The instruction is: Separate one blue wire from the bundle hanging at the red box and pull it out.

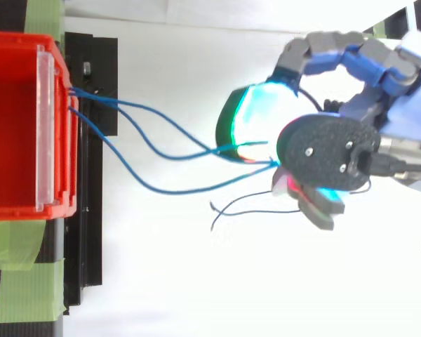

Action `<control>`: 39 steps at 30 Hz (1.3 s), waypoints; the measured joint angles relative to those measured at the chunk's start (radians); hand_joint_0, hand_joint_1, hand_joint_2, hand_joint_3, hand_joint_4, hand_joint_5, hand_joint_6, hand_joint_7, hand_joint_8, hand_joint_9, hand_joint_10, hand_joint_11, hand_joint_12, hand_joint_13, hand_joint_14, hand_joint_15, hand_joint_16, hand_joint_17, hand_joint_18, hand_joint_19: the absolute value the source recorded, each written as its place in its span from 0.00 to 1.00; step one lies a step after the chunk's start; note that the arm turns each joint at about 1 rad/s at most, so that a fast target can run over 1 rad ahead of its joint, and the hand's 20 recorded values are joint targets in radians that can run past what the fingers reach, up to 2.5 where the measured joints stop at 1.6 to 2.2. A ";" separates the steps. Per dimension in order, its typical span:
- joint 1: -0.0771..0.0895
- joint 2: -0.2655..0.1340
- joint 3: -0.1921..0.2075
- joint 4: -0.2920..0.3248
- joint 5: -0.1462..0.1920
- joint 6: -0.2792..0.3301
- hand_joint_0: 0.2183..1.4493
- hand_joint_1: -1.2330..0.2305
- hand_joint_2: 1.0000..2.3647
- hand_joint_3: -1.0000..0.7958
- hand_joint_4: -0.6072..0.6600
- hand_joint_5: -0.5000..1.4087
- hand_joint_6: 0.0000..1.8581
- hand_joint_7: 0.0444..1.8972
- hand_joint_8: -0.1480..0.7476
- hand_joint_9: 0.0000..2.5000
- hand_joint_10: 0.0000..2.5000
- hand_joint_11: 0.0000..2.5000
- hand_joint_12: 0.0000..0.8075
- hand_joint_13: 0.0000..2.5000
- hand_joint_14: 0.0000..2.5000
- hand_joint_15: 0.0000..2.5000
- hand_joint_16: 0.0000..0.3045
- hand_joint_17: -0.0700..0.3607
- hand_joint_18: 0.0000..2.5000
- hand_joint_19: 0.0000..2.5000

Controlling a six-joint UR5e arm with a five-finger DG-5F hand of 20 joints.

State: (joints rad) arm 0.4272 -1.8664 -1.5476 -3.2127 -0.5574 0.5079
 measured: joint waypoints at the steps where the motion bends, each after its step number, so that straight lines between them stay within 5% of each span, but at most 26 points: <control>1: 0.000 0.000 -0.005 0.004 -0.007 0.008 0.31 0.31 0.02 0.45 0.53 0.19 0.50 0.55 0.55 0.56 0.01 0.57 0.51 0.54 0.01 0.55 0.14 0.39 0.39 0.23; 10: 0.000 0.000 -0.042 0.072 -0.032 0.046 0.32 0.30 0.02 0.48 0.52 0.19 0.50 0.55 0.57 0.56 0.01 0.56 0.54 0.54 0.01 0.54 0.15 0.40 0.40 0.22; 20: -0.001 0.000 -0.043 0.073 -0.021 -0.025 0.31 0.29 0.01 0.50 0.50 0.20 0.50 0.55 0.59 0.58 0.01 0.57 0.57 0.56 0.01 0.54 0.16 0.42 0.42 0.22; 29: -0.003 0.001 -0.043 0.073 0.024 -0.131 0.31 0.29 0.01 0.51 0.50 0.20 0.50 0.55 0.60 0.58 0.01 0.57 0.59 0.56 0.01 0.54 0.17 0.43 0.43 0.21; 39: -0.004 0.001 -0.043 0.087 0.037 -0.146 0.31 0.29 0.01 0.50 0.51 0.21 0.50 0.55 0.62 0.58 0.01 0.56 0.61 0.57 0.01 0.53 0.17 0.44 0.44 0.20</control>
State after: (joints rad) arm 0.4234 -1.8658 -1.5907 -3.1262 -0.5202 0.3622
